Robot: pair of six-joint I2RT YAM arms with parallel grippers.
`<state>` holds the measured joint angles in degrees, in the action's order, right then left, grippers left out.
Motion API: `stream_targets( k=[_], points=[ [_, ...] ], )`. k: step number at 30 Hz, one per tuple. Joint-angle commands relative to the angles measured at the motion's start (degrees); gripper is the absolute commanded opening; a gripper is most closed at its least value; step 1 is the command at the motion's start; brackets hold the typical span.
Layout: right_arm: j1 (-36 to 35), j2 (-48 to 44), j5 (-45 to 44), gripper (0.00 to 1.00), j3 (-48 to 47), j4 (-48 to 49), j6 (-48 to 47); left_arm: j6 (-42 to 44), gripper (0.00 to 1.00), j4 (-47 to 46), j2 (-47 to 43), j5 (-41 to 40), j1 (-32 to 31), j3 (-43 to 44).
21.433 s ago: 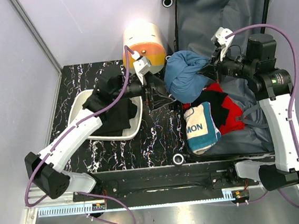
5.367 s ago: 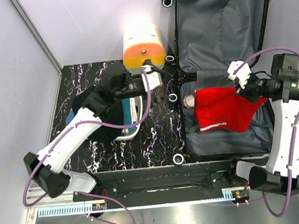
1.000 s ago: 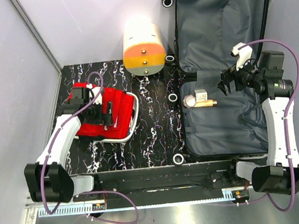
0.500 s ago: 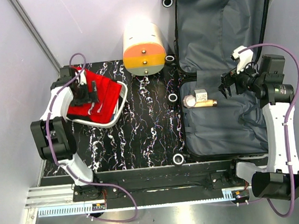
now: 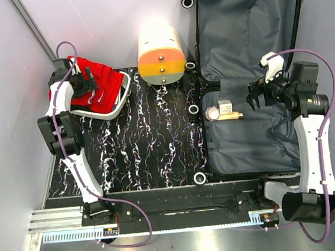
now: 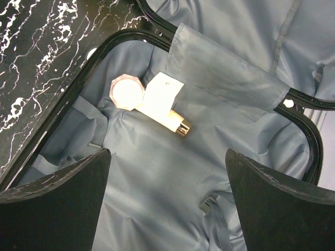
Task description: Open, take out, and arrange the luggage
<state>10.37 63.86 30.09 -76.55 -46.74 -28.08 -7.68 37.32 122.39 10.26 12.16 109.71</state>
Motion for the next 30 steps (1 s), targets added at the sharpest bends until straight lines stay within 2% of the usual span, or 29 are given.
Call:
stream_targets(
  k=[1, 3, 6, 10, 12, 13, 16, 20, 23, 24, 26, 30],
  points=[
    [-0.3, 0.4, -2.2, 1.00, -0.6, -1.9, -0.7, -8.3, 0.98, -8.2, 7.0, -3.4, 2.9, 5.9],
    [-0.3, 0.8, -2.8, 1.00, -0.7, -2.6, -1.2, -10.3, 0.99, -9.6, 9.7, -4.6, 2.9, 9.4],
    [-0.3, 1.4, -3.3, 1.00, -1.5, -3.6, -1.7, -11.2, 0.99, -14.2, 12.2, -2.1, 2.8, 11.3],
    [-0.3, 2.1, -3.2, 1.00, -2.5, -3.9, -1.5, -7.1, 0.99, -18.2, 10.7, 1.1, 2.2, 12.1],
    [-0.3, 2.4, -2.8, 1.00, -3.1, -3.9, -1.4, -2.9, 0.99, -16.9, 6.2, 1.8, 1.1, 11.0],
    [-0.3, 2.3, -2.7, 1.00, -3.2, -3.6, -1.3, 2.0, 0.99, -16.7, 1.5, 2.6, 0.8, 9.4],
    [-0.3, 1.9, -2.4, 1.00, -3.1, -3.3, -1.1, 10.5, 0.99, -16.2, -9.3, 3.9, 1.1, 0.7],
    [-0.3, 0.3, -1.6, 1.00, -2.2, -3.4, -1.3, 21.8, 0.99, -8.6, -18.2, 2.8, 1.9, -8.2],
    [-0.3, -0.6, -1.3, 1.00, -1.7, -3.3, -1.5, 26.9, 0.92, -5.0, -23.5, 2.0, 4.1, -15.6],
    [-0.3, -0.7, -1.2, 1.00, -1.5, -3.3, -1.5, 28.2, 0.84, -4.4, -24.5, 2.0, 4.4, -17.3],
    [-0.4, -0.8, -0.8, 1.00, -1.1, -3.2, -1.3, 30.1, 0.78, -2.5, -26.1, 1.7, 4.9, -21.7],
    [-0.3, -0.6, 0.2, 1.00, -1.0, -2.9, -0.1, 29.4, 0.64, 0.3, -25.6, 1.8, 4.9, -26.1]
  ],
)
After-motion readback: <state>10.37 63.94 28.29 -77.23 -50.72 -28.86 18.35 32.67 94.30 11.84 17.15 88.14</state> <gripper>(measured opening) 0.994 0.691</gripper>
